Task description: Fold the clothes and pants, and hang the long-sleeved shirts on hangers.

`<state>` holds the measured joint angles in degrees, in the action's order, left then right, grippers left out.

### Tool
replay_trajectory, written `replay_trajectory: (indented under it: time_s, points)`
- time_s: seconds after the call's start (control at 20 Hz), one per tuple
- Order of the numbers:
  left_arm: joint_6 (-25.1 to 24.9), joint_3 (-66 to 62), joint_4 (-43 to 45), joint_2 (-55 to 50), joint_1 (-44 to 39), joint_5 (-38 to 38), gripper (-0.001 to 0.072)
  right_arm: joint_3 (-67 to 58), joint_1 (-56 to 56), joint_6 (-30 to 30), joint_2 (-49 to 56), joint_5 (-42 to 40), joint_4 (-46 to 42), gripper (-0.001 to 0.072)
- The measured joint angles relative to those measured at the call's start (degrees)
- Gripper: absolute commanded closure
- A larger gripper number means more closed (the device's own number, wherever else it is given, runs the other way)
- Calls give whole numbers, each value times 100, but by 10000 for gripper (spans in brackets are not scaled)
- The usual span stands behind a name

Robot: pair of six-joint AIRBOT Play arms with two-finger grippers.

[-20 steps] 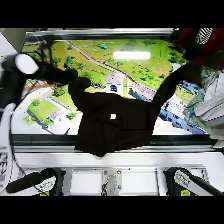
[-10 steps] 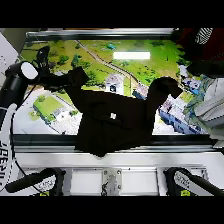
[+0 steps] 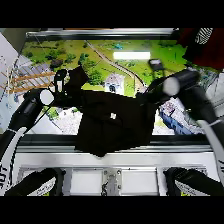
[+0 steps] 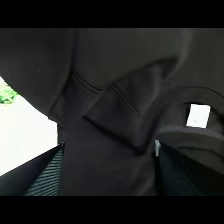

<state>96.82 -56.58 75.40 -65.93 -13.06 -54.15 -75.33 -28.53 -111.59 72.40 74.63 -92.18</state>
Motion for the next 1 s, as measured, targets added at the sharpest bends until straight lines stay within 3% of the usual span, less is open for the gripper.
replay_trajectory:
  time_s: [0.25,0.5,1.0]
  points:
    - [2,107,-33,164,-63,61,88,160,-1414,-1637,1163,-302,-809,125]
    - [4,125,-39,199,-72,42,88,186,-1753,-2559,1832,-356,-1097,134]
    - [7,127,-44,201,-72,136,88,188,-1829,-3080,2267,-393,-1292,134]
